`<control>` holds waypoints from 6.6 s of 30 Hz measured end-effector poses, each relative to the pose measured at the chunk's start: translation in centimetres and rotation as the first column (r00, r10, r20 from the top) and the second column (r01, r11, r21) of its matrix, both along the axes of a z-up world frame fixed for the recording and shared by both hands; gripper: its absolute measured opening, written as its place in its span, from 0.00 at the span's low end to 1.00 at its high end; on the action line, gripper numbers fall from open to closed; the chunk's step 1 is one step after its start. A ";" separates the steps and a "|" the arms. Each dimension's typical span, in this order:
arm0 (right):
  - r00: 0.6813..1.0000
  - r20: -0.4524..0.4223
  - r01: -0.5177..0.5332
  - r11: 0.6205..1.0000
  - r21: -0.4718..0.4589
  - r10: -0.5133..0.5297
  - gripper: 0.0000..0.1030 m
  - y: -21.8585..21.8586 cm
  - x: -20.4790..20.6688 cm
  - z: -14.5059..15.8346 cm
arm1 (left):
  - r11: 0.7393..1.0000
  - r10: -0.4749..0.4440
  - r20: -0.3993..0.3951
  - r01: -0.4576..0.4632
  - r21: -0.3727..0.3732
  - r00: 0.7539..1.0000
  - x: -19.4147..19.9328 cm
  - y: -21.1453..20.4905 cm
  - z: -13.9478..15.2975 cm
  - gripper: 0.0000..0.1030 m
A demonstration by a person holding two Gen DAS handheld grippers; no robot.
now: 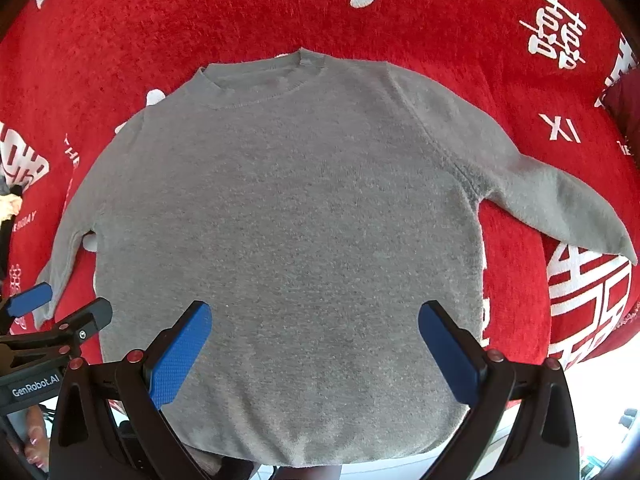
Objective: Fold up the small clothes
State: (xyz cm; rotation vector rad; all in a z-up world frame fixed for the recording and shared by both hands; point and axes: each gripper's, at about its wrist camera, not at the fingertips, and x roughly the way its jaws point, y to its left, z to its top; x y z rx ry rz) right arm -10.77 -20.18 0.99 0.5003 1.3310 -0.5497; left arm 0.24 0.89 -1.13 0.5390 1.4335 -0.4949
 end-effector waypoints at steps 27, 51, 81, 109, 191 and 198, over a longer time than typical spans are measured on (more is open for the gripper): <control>0.992 -0.066 -0.103 0.993 0.062 0.107 1.00 2.5 1.5 -1.6 | 0.976 0.190 -0.019 -0.191 -0.101 0.982 3.5 5.8 -2.2 1.00; 0.913 -0.049 -0.397 0.909 0.125 0.405 1.00 12.0 9.9 -4.6 | 0.437 0.820 -0.249 -0.844 -0.312 0.516 11.5 34.1 -10.2 1.00; 0.979 0.067 -0.201 0.968 0.150 0.193 1.00 3.9 6.4 -1.9 | 0.624 0.379 -0.104 -0.337 -0.705 0.920 13.0 11.2 3.1 0.09; 0.974 0.159 0.139 0.980 0.141 -0.161 1.00 -12.6 -0.6 -2.0 | 0.977 -0.051 0.068 0.064 -0.204 0.996 5.5 -8.0 0.9 0.72; 0.946 0.185 0.215 0.941 0.262 -0.267 0.12 -22.8 0.3 -8.7 | 0.980 0.199 0.245 -0.190 -0.057 0.949 16.9 -3.5 -8.6 0.83; 0.929 0.175 0.268 0.918 0.290 -0.327 0.45 -21.5 -6.8 -6.8 | 0.988 0.157 0.239 -0.149 -0.051 0.958 14.0 -2.8 -5.4 0.83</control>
